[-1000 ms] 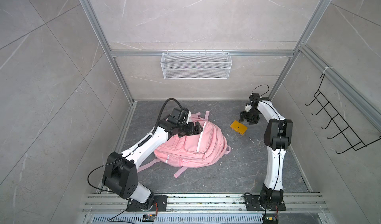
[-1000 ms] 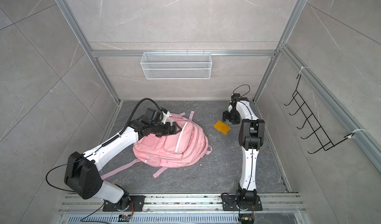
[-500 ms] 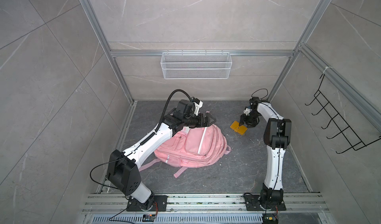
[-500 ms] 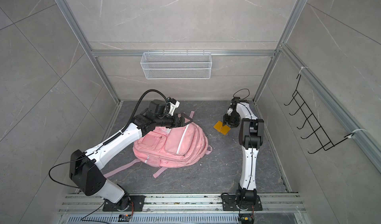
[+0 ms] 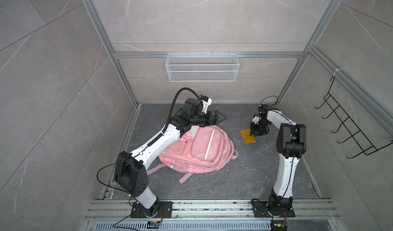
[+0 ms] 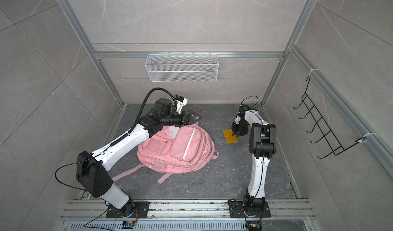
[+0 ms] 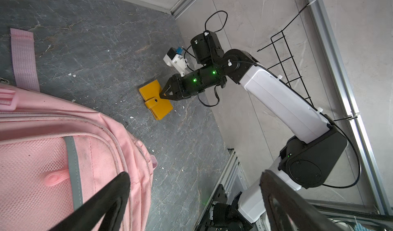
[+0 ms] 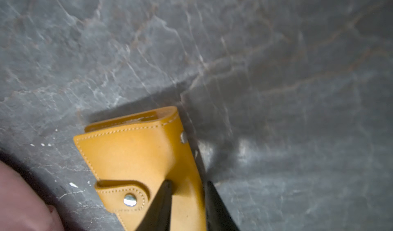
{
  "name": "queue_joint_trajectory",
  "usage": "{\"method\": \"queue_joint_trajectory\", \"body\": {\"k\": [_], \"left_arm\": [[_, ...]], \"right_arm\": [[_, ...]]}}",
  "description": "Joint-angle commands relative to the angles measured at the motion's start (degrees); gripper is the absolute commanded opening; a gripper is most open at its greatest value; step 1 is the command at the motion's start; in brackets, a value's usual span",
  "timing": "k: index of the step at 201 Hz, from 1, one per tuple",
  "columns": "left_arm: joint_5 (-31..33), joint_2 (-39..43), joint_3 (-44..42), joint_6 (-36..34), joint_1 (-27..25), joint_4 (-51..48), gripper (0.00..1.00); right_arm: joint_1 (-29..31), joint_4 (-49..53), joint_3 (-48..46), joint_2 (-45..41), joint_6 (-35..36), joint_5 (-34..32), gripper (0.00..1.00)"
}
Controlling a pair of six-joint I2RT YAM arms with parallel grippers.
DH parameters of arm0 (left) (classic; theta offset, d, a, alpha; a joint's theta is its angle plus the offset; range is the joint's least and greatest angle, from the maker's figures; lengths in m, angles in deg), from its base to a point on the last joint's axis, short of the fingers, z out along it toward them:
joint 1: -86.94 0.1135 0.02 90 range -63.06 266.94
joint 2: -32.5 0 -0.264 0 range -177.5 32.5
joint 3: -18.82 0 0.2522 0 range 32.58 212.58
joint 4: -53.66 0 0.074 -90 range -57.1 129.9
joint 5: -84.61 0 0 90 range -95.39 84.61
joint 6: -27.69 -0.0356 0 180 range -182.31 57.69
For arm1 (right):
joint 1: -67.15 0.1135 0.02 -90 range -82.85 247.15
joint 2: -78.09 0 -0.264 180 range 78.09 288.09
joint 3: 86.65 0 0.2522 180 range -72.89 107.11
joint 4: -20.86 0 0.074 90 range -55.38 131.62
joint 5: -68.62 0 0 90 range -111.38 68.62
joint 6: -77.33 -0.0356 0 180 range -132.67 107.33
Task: Pack the student bag
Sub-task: 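Move the right gripper to the yellow wallet and grasp it, then lift the yellow wallet with the right gripper and carry it over the backpack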
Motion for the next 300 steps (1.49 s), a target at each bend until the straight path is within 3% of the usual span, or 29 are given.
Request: {"method": "queue_joint_trajectory", "body": {"k": [1, 46, 98, 150, 199, 234, 277, 300], "left_arm": [[-1.82, -0.06, 1.88, 0.68, -0.39, 1.93, 0.96], [-2.17, 0.29, 0.64, 0.12, -1.23, 0.47, 0.96], [-4.28, -0.69, -0.32, -0.15, -1.28, -0.67, 0.96], [-10.25, -4.08, 2.09, -0.75, 0.49, -1.52, 0.94], [-17.69, -5.45, 4.04, 0.41, 1.93, 1.98, 0.94], [-19.33, -5.4, -1.25, 11.8, 2.02, 17.9, 0.94], [-19.21, -6.31, -2.75, 15.5, 2.0, 23.56, 0.94], [-19.25, -5.82, -3.1, 15.92, 2.11, 24.09, 0.81]], "right_arm": [[0.28, -1.43, -4.68, -1.99, -0.24, -2.26, 0.2], [0.28, -7.85, -14.64, -10.52, -0.75, -0.87, 0.0], [0.31, -18.0, -26.46, -27.2, -2.35, 6.79, 0.0], [0.35, -17.66, -29.84, -43.76, -8.02, 10.83, 0.0], [2.43, -24.55, -31.72, -53.44, -21.0, 23.81, 0.0], [8.71, -33.34, -34.55, -55.81, -32.06, 27.16, 0.0], [17.41, -39.51, -34.99, -55.72, -37.62, 25.98, 0.0], [19.77, -42.66, -35.61, -54.81, -39.95, 26.09, 0.0]]}}
